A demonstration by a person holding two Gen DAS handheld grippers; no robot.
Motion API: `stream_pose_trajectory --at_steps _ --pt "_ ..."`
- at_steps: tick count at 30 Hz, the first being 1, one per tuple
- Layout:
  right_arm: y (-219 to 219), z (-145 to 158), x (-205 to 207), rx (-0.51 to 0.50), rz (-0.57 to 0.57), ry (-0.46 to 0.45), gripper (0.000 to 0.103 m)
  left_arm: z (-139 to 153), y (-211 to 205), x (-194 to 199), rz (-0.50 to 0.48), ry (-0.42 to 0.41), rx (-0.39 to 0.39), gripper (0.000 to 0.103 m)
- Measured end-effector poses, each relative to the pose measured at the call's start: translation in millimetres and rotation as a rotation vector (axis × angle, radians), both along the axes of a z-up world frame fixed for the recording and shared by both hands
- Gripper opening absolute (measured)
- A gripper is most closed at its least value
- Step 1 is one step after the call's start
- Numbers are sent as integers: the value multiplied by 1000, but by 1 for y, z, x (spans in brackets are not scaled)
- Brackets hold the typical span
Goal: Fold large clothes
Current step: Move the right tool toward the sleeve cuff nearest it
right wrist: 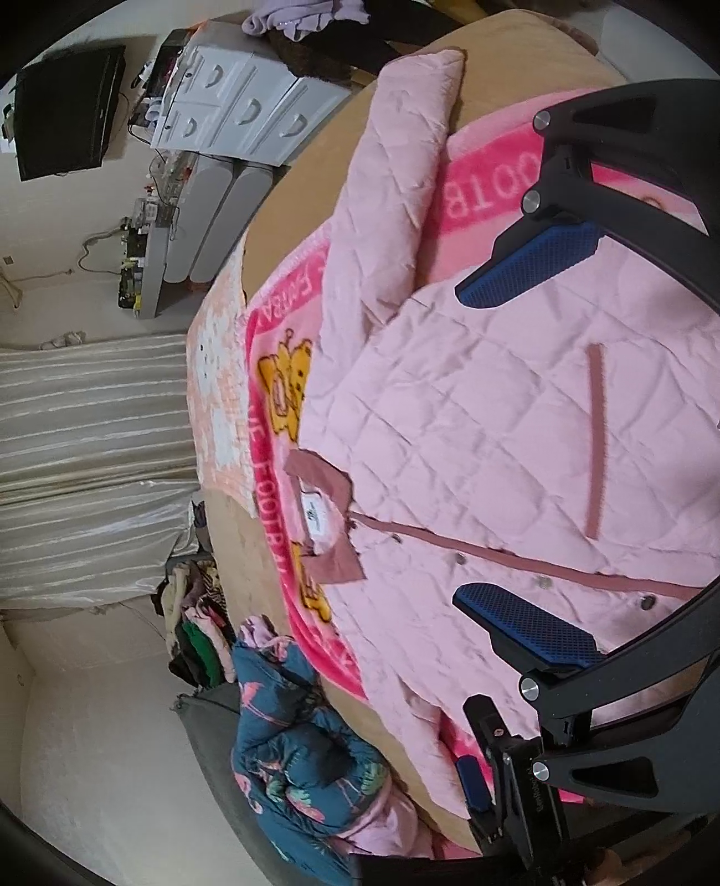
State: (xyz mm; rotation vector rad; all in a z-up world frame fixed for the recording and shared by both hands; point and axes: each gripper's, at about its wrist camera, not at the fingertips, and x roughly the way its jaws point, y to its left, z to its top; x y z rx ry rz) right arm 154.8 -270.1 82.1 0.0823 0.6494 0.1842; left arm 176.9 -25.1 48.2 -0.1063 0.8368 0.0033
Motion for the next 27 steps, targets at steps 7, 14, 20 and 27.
stream_pose_trajectory --at_steps 7,14,20,27 --pt "-21 5 27 15 -47 -8 99 2 -12 28 -10 3 2 94" --pt "-47 -4 51 31 -113 6 99 -2 -22 53 -7 19 4 94" --pt "-76 -13 67 48 -175 19 99 -5 -37 72 -19 26 19 94" --pt "-112 -29 83 64 -248 48 99 -15 -55 94 -43 41 33 94"
